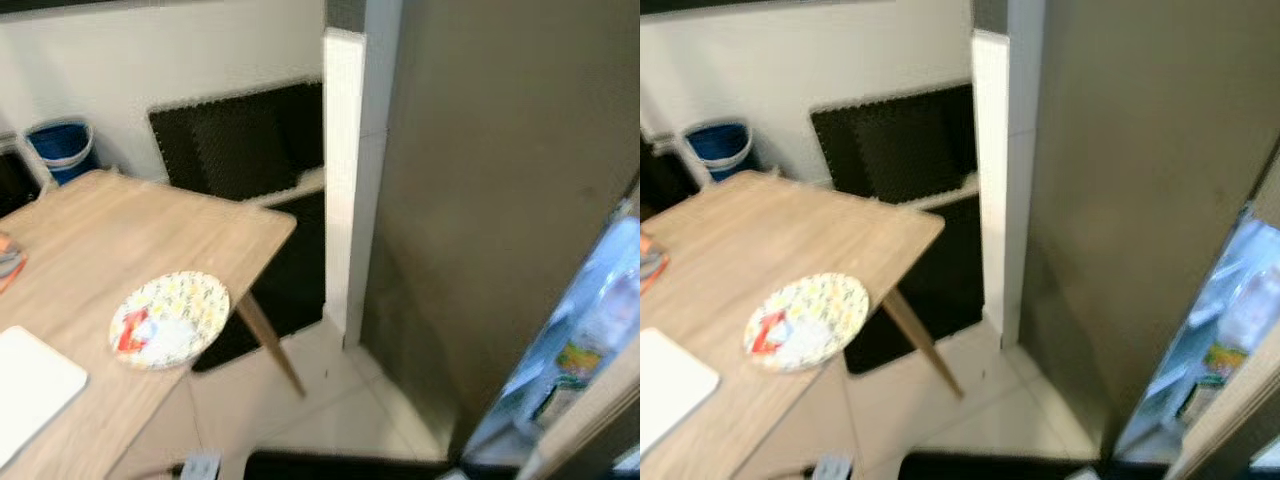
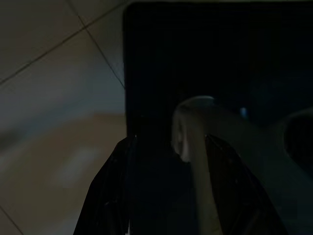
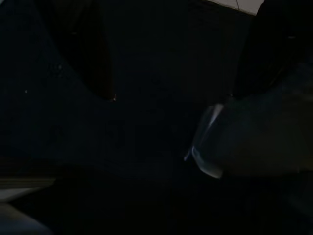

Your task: Restocking fridge

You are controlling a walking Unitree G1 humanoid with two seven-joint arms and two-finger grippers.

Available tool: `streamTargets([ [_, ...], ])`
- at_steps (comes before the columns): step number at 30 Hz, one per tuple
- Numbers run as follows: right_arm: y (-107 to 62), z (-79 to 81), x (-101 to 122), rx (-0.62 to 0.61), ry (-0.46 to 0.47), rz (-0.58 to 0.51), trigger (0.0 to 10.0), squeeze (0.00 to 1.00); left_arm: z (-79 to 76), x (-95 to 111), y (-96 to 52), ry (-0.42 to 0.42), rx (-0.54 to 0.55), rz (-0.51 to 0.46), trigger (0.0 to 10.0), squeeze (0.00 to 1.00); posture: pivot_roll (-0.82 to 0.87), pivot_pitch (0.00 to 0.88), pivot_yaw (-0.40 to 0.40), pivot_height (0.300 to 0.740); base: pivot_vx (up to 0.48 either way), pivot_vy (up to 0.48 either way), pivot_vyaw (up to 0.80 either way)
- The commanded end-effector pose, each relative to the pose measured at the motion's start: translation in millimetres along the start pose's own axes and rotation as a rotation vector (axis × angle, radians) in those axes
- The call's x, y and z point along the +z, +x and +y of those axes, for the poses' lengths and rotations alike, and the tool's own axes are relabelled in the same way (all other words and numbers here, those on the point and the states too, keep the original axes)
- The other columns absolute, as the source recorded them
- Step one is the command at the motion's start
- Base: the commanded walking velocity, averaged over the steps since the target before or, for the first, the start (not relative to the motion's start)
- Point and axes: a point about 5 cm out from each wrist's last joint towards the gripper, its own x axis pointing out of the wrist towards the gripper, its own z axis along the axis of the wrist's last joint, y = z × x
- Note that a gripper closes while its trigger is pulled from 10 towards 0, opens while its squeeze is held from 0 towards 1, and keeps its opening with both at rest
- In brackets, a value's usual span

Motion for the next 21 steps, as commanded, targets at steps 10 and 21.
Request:
streamTargets([
  [10,-0.2,1.5,-4.9,0.002,0.011,0.016,10.0,0.00,-0.7,-7.1,-0.9,-0.033,0.004,0.015,10.0,0.00,-0.05,0.000,0.027,0.740,0.000,-0.045,0.00],
  [21,0.2,2.1,-1.9,0.011,-0.005,0.006,10.0,0.00,3.4,-4.6,-1.9,-0.052,0.008,-0.008,10.0,0.00,-0.05,0.000,0.027,0.740,0.000,0.000,0.00],
])
